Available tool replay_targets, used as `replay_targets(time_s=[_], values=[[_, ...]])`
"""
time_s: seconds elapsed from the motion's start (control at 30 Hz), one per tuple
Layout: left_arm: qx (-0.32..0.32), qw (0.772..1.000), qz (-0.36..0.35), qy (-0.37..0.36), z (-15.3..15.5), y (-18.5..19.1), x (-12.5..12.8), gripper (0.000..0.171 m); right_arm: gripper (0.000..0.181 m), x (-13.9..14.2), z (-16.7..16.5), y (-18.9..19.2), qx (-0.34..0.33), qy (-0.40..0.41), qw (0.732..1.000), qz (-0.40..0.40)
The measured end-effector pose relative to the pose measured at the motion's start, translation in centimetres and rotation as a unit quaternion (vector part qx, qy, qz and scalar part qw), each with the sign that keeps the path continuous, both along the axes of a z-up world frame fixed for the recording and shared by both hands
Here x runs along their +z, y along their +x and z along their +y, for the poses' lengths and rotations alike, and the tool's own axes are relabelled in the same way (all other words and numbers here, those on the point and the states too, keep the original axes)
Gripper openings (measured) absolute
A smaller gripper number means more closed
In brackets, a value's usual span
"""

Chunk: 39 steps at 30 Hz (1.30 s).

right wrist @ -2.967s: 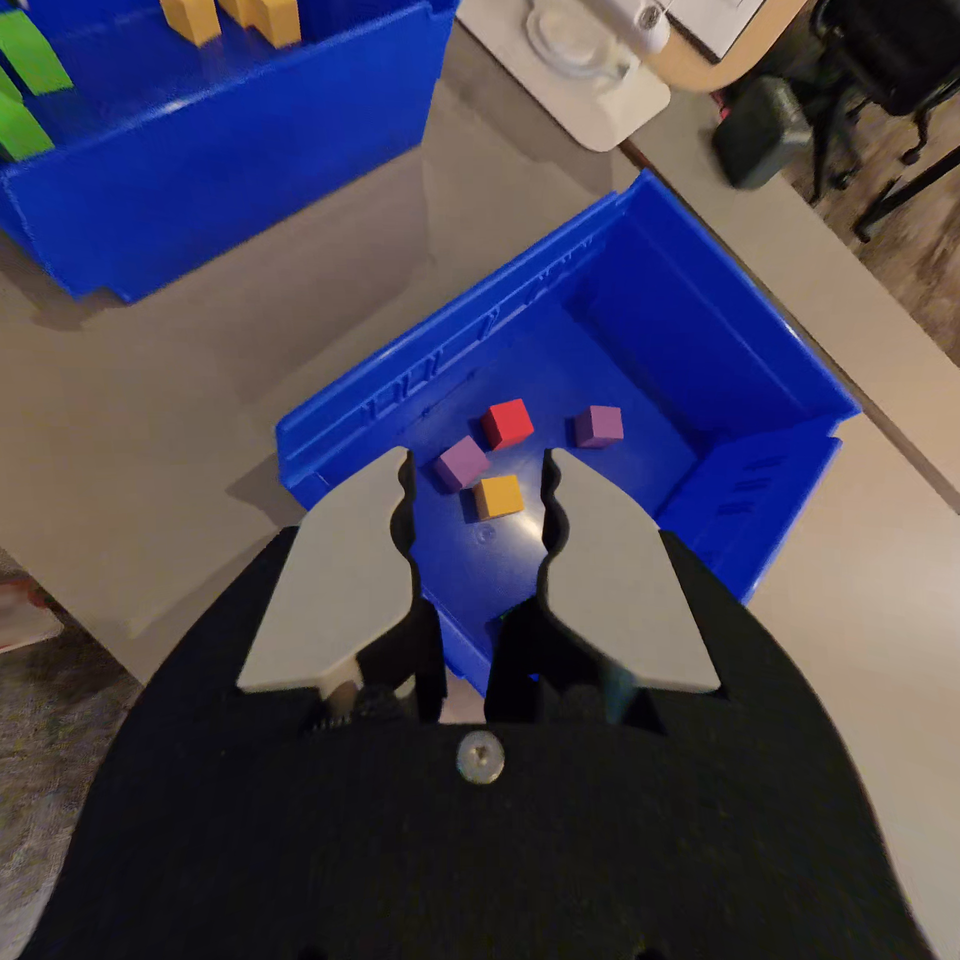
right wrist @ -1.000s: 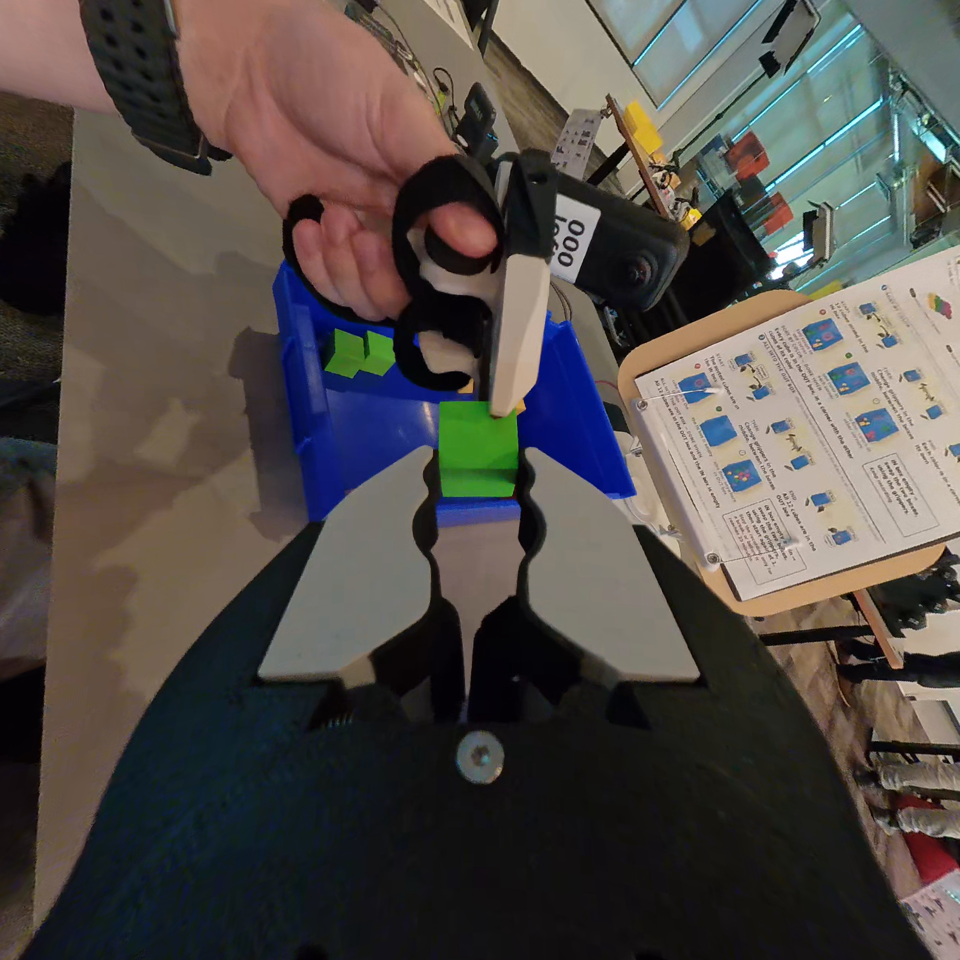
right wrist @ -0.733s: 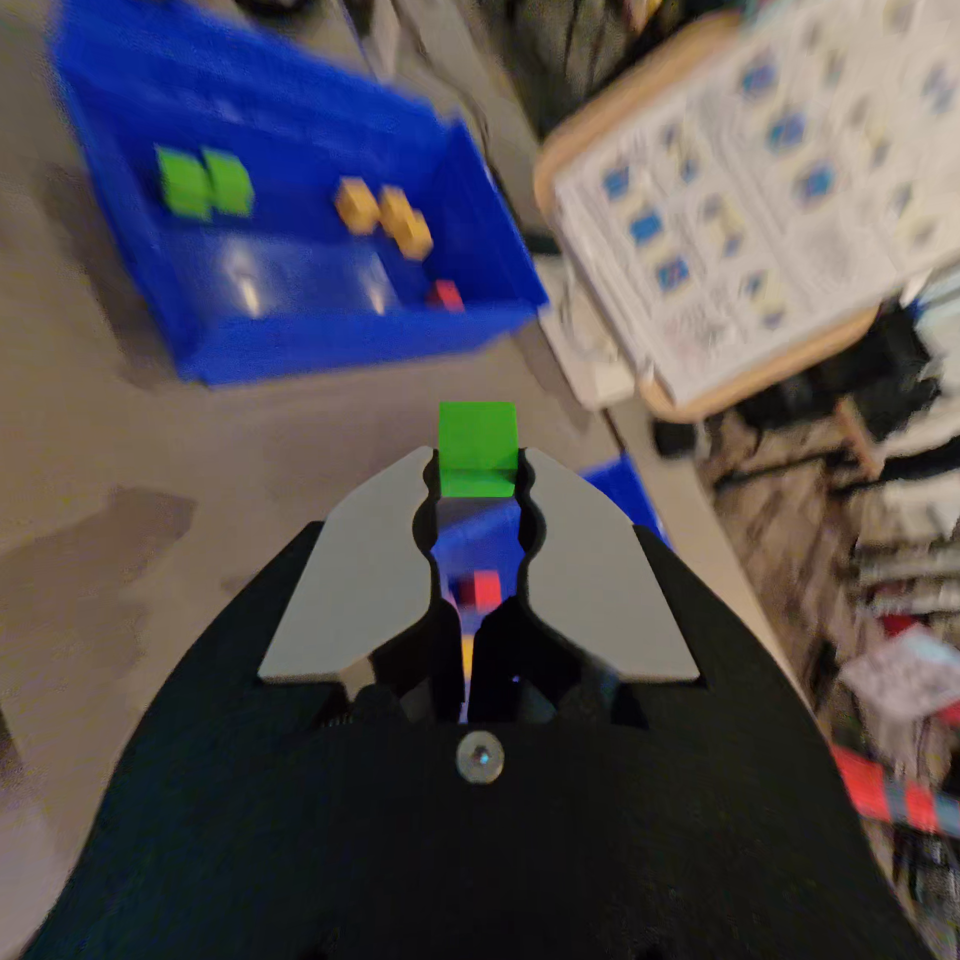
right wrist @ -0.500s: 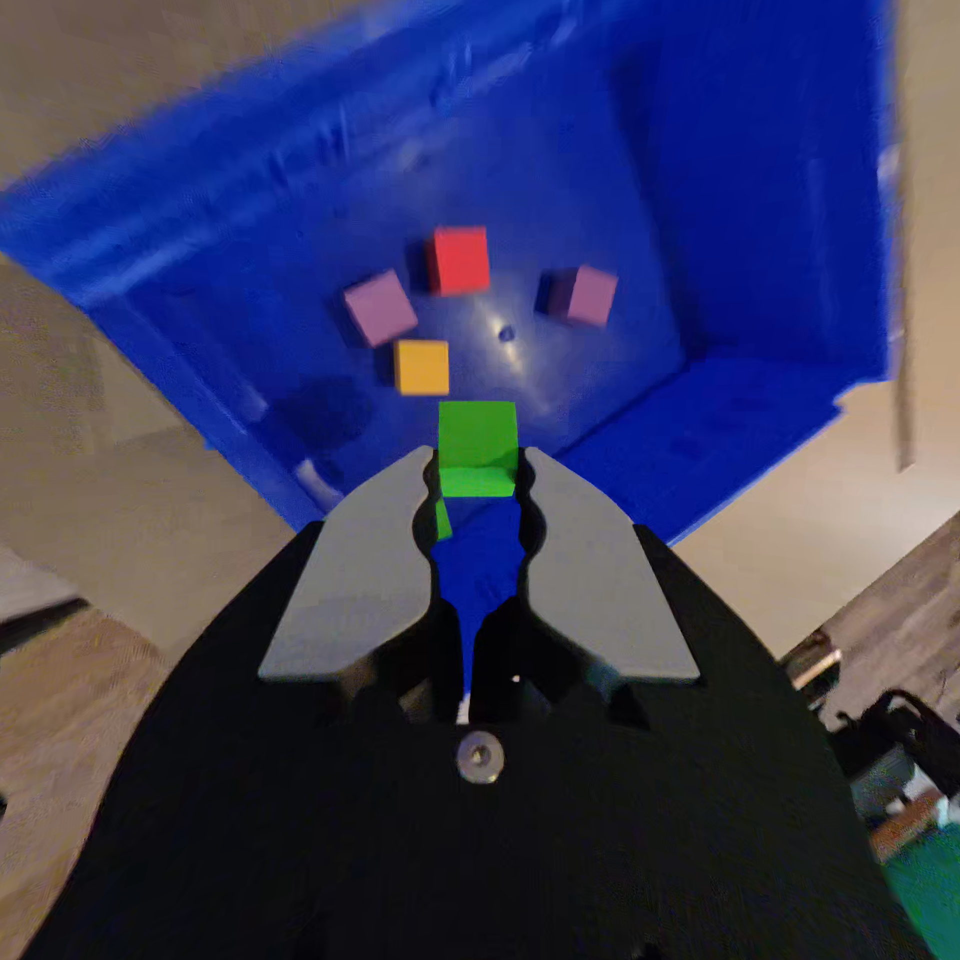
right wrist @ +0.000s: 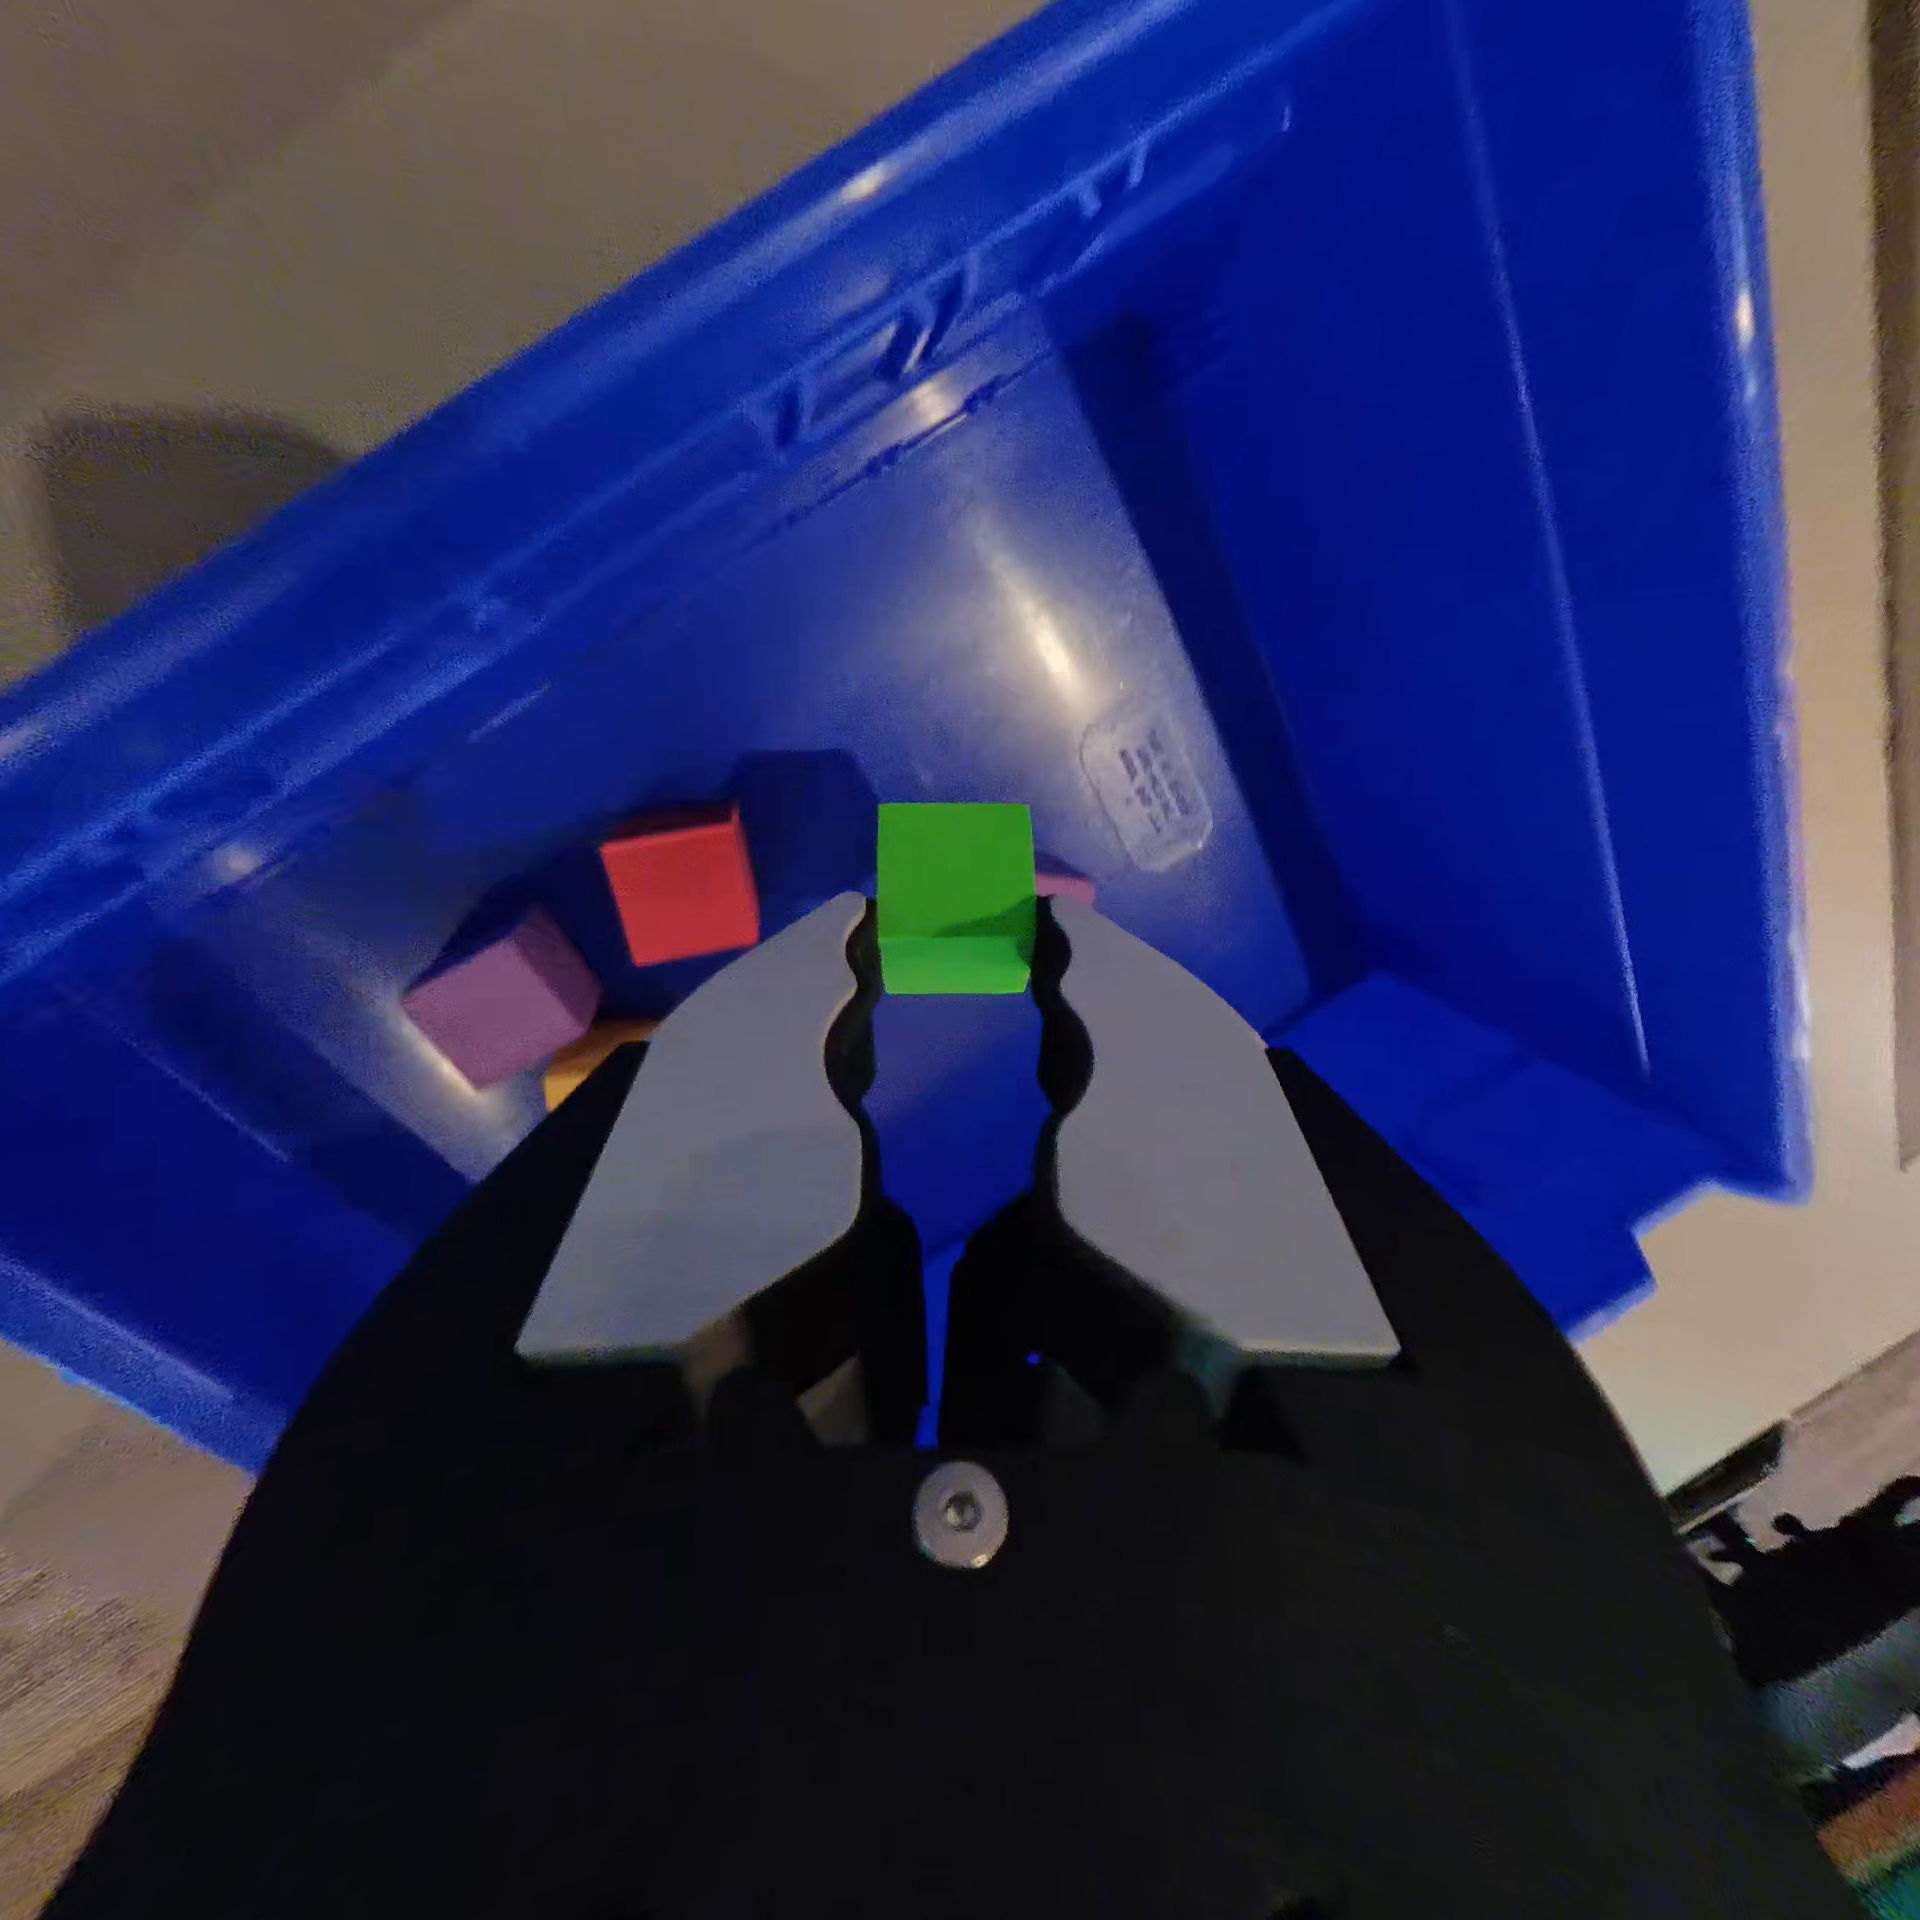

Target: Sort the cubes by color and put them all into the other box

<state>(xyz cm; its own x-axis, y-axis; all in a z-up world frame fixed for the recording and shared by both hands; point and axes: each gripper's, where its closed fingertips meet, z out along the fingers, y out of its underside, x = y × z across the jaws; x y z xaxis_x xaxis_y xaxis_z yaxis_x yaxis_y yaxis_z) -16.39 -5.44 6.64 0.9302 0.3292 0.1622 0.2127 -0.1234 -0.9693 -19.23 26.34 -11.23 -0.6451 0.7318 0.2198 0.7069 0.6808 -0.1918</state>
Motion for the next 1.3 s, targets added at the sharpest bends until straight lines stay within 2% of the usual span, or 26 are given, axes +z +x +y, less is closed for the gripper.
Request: replay_targets(time_s=[0.2,0.3,0.43,0.5,0.57,0.63,0.73,0.87,1.0,1.1,1.2,1.3], values=[[-0.024,0.999,-0.026,-0.036,0.7,0.4,-1.7,0.021,0.028,-2.9,-1.3,-0.9,-0.026,-0.016,0.993,-0.118],[0.002,0.997,-0.026,-0.076,0.1,-0.6,-3.0,0.022,0.036,-3.6,-1.6,-1.1,-0.030,-0.010,0.990,-0.141],[0.065,0.990,-0.024,-0.126,-1.8,-3.2,-4.5,0.029,0.048,-3.3,-1.6,-1.5,-0.029,-0.004,0.991,-0.127],[0.094,0.983,-0.014,-0.158,-2.7,-4.6,-5.3,0.031,0.048,-2.0,-1.4,-1.5,-0.028,-0.011,0.994,-0.101],[0.113,0.969,0.004,-0.220,-3.5,-6.2,-6.7,0.037,0.047,0.1,-1.0,-1.2,-0.026,-0.013,0.998,-0.054],[0.116,0.942,0.011,-0.315,-4.3,-8.0,-9.0,0.039,0.045,2.2,-1.1,-0.6,-0.024,-0.028,0.999,-0.005],[0.063,0.891,0.010,-0.449,-4.5,-9.8,-12.3,0.040,0.044,4.3,-1.1,1.4,-0.015,-0.031,0.998,0.051],[-0.021,0.790,0.020,-0.613,-5.2,-12.0,-16.0,0.035,0.044,4.8,-1.2,4.4,0.003,-0.017,0.997,0.079],[-0.057,0.695,0.006,-0.717,-6.8,-13.7,-18.7,0.035,0.044,4.6,-1.6,6.6,0.015,-0.012,0.996,0.091],[-0.076,0.664,-0.006,-0.744,-7.3,-14.1,-19.9,0.036,0.044,4.8,-1.8,7.7,0.022,-0.011,0.994,0.102],[-0.069,0.624,-0.015,-0.779,-8.1,-14.7,-20.7,0.037,0.044,5.0,-1.9,8.4,0.028,-0.009,0.994,0.107],[-0.066,0.610,-0.046,-0.789,-8.2,-14.8,-21.4,0.037,0.044,5.1,-2.0,9.0,0.032,-0.005,0.993,0.111]])
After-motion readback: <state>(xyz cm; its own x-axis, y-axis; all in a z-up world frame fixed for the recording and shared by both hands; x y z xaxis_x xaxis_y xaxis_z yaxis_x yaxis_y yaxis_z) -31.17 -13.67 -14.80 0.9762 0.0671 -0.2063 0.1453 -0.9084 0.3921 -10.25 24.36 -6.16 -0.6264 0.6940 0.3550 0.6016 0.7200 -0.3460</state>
